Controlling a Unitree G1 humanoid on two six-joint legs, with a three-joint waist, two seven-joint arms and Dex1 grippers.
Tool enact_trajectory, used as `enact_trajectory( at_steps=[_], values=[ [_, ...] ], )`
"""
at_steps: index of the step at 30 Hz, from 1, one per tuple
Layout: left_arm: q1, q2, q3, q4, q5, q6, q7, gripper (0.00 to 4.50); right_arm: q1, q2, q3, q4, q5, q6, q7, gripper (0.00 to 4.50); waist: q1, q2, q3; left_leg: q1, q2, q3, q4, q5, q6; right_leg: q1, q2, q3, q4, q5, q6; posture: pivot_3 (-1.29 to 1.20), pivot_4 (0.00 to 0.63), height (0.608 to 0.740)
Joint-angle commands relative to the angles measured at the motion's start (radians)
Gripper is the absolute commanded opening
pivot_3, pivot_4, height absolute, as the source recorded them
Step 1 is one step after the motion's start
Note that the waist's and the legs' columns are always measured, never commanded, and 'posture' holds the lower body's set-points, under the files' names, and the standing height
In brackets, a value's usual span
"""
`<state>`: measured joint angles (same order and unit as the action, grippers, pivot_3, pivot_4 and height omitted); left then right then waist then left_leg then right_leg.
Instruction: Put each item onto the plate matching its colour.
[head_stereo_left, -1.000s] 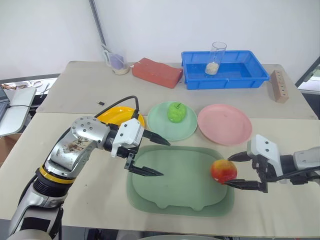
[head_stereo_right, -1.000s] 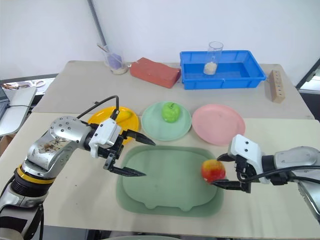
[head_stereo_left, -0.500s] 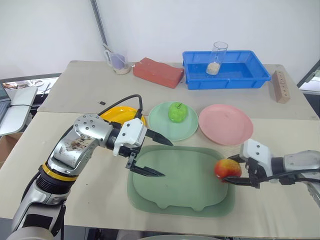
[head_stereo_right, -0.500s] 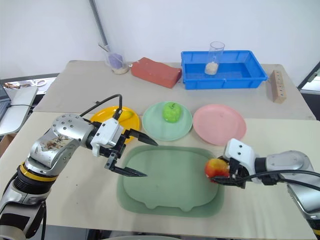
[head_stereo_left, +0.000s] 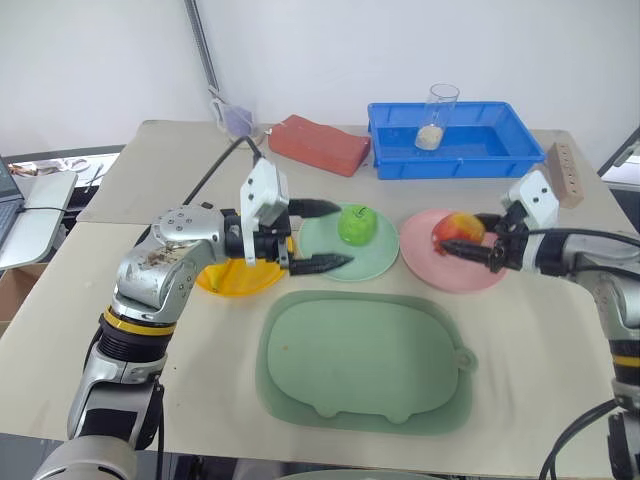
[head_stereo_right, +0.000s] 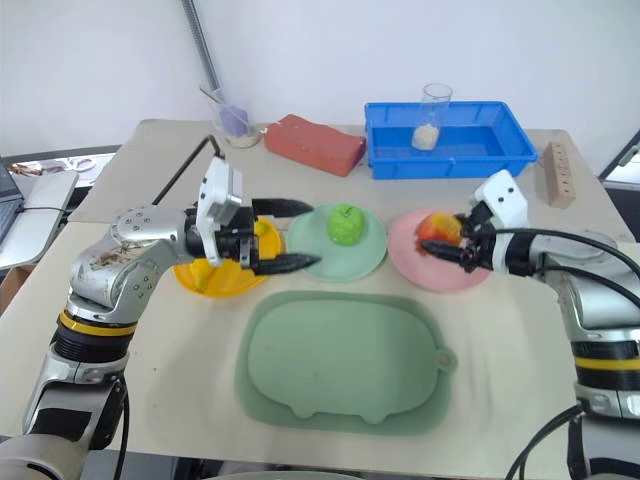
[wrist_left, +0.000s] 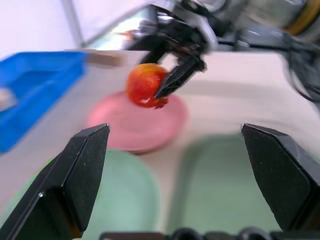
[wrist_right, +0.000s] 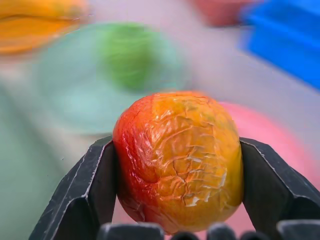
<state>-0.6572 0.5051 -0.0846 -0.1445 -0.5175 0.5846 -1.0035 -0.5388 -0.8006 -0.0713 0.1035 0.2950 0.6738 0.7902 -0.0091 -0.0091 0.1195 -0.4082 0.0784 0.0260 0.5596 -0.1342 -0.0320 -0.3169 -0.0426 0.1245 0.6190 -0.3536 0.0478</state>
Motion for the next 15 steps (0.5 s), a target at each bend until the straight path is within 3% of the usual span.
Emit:
enact_trajectory(
  at_steps=[1, 4, 6, 7, 15],
  values=[
    [-0.024, -0.023, 0.007, -0.012, -0.010, 0.010, 0.032, 4.50, -0.067, 0.044, 0.018, 0.126, -0.053, -0.039, -0.064, 3.05, 0.000, 0.002, -0.001, -0.001, 0.000, 0.000, 0.000, 0.000, 0.000, 0.001, 0.000, 0.000, 0.000, 0.000, 0.000, 0.00, 0.150, 0.740],
    [-0.015, -0.028, 0.003, -0.034, -0.020, 0.022, 0.029, 4.50, -0.112, 0.071, 0.036, 0.212, -0.077, -0.067, -0.057, 3.05, -0.001, 0.004, -0.001, -0.002, 0.000, 0.000, 0.000, 0.001, -0.001, 0.000, 0.000, 0.000, 0.006, 0.000, 0.000, 0.00, 0.150, 0.740],
    [-0.002, -0.019, 0.002, -0.046, -0.021, 0.024, 0.020, 4.50, -0.133, 0.080, 0.038, 0.243, -0.080, -0.073, -0.051, 4.09, -0.003, 0.004, 0.000, -0.001, 0.000, 0.000, -0.001, 0.002, -0.003, 0.000, 0.000, 0.000, 0.006, 0.000, 0.000, 0.00, 0.150, 0.740],
    [0.003, -0.014, 0.002, -0.049, -0.018, 0.024, 0.017, 4.50, -0.138, 0.082, 0.038, 0.252, -0.081, -0.076, -0.045, 4.38, -0.003, 0.005, 0.000, -0.001, 0.000, 0.000, -0.001, 0.002, -0.003, 0.000, 0.000, 0.000, 0.007, 0.000, 0.000, 0.00, 0.150, 0.740],
    [0.016, 0.007, 0.044, -0.051, -0.026, 0.042, 0.040, 4.50, -0.094, 0.039, -0.020, 0.138, -0.034, -0.030, -0.001, 4.48, -0.001, 0.006, -0.001, 0.000, 0.000, 0.000, 0.000, 0.002, -0.003, 0.001, 0.000, 0.000, 0.007, 0.000, 0.000, 0.00, 0.150, 0.740]
  ],
)
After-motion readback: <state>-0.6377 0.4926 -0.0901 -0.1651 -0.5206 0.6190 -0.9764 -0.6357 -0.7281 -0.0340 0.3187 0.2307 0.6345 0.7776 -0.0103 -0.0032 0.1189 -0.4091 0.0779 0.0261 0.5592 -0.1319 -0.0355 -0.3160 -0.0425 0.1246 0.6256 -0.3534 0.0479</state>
